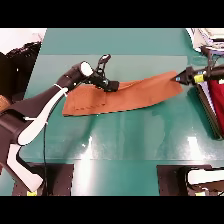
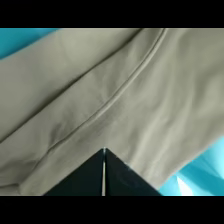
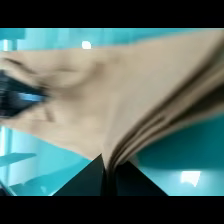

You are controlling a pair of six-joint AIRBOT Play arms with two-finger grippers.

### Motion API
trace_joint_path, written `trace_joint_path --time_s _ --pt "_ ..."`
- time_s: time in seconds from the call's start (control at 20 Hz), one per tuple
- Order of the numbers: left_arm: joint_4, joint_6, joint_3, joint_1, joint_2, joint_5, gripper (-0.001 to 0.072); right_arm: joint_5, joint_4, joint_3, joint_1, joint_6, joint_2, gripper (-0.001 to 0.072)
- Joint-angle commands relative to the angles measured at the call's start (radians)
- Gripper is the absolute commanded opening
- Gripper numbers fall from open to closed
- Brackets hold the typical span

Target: Fold the shirts.

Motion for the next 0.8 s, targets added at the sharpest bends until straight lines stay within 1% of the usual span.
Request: trace_joint_path --time_s 0.0,0.05,0.3,0.5,0.6,0.75 --pt "-0.005 -0.017 0.04 -0.036 -0.062 0.005 0.0027 0.029 0.031 0.143 0.077 0.075 0.045 0.0016" --pt "-0.012 -0.017 0.04 -0.043 -0.069 0.008 0.0027 0.028 0.032 0.181 0.109 0.088 0.045 0.0015" --pt "-0.085 -0.016 0.042 -0.045 -0.094 0.026 0.0028 -0.014 0.033 0.298 0.273 0.089 0.044 0.0016" --pt "-0.087 -0.013 0.042 -0.05 -0.095 0.029 0.0027 -0.064 0.032 0.316 0.365 0.087 0.043 0.0016" --pt "-0.089 -0.012 0.043 -0.057 -0.095 0.034 0.0028 -0.076 0.032 0.316 0.397 0.07 0.043 0.0016" --pt "-0.085 -0.013 0.05 -0.038 -0.081 0.002 0.0027 -0.103 0.032 0.315 0.432 0.051 0.043 0.0016"
